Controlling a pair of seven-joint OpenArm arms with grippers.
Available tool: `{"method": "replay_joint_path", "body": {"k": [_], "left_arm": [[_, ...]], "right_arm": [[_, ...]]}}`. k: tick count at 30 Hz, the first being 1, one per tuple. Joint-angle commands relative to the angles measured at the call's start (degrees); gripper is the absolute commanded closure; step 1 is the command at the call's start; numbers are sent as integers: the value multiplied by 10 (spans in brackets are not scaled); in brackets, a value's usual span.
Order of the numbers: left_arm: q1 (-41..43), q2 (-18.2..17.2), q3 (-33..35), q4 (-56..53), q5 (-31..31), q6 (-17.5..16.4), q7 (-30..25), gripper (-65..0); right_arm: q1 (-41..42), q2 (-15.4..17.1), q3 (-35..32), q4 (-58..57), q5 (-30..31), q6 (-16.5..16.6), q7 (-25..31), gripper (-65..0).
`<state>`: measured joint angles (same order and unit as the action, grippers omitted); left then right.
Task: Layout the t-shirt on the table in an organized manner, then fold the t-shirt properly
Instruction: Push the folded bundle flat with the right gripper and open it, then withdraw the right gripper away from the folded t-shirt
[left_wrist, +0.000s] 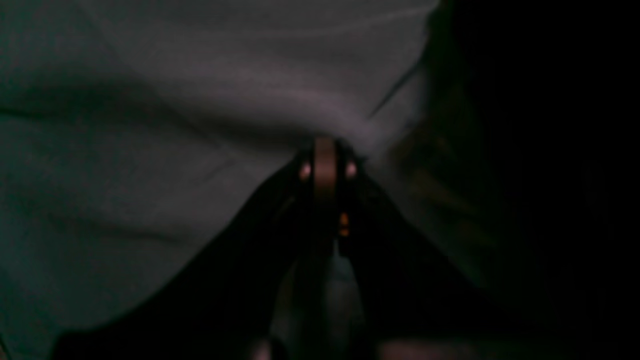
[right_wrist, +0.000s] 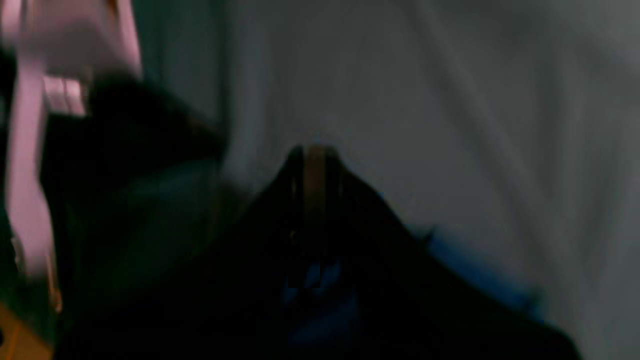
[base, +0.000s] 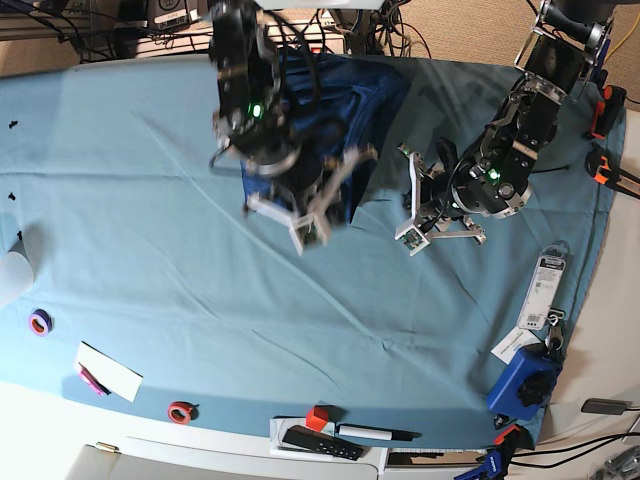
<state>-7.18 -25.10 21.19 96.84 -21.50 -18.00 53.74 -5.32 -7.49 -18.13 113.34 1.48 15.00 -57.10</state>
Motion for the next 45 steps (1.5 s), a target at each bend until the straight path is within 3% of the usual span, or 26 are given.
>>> {"method": "replay_joint_path", "body": {"k": [1, 2, 4, 5, 8, 11, 14, 16, 19, 22, 28, 32, 39, 45], "left_arm": [[-9, -3, -5, 8, 0, 0, -12, 0], [-9, -3, -5, 8, 2, 0, -12, 0], [-9, -3, -5, 8, 8, 2, -12, 0], [-9, -3, -5, 8, 10, 2, -12, 0], [-9, -3, -5, 8, 14, 2, -12, 0], [-9, -3, -5, 8, 14, 2, -12, 0], [-9, -3, -5, 8, 14, 2, -12, -199], [-9, -3, -5, 8, 14, 2, -12, -283], [-9, -3, -5, 8, 14, 2, -12, -290], [-9, -3, -5, 8, 23, 2, -13, -290], [-9, -3, -5, 8, 24, 2, -18, -290], [-9, -3, -5, 8, 24, 2, -19, -290], [-9, -3, -5, 8, 24, 2, -23, -290], [-9, -3, -5, 8, 24, 2, -23, -290]], "right_arm": [[21, -3, -2, 9, 4, 6, -1, 0], [37, -3, -2, 9, 4, 7, -16, -51], [61, -3, -1, 9, 3, 6, -43, -225], [69, -3, 3, 9, 4, 5, -49, -271], [82, -3, 36, 9, 5, 4, -60, -279], [83, -3, 112, 9, 41, 10, -75, -282], [83, -3, 216, 9, 133, 52, -101, -313], [78, -3, 289, 9, 219, 82, -117, -316], [57, -3, 374, 9, 326, 126, -138, -318], [25, -1, 424, 7, 382, 155, -168, -322], [-3, 57, 446, -60, 438, 158, -169, -367], [7, 89, 444, -145, 516, 155, -166, -367], [39, 91, 443, -249, 603, 170, -196, -367], [39, 91, 438, -251, 622, 174, -207, -367]]}}
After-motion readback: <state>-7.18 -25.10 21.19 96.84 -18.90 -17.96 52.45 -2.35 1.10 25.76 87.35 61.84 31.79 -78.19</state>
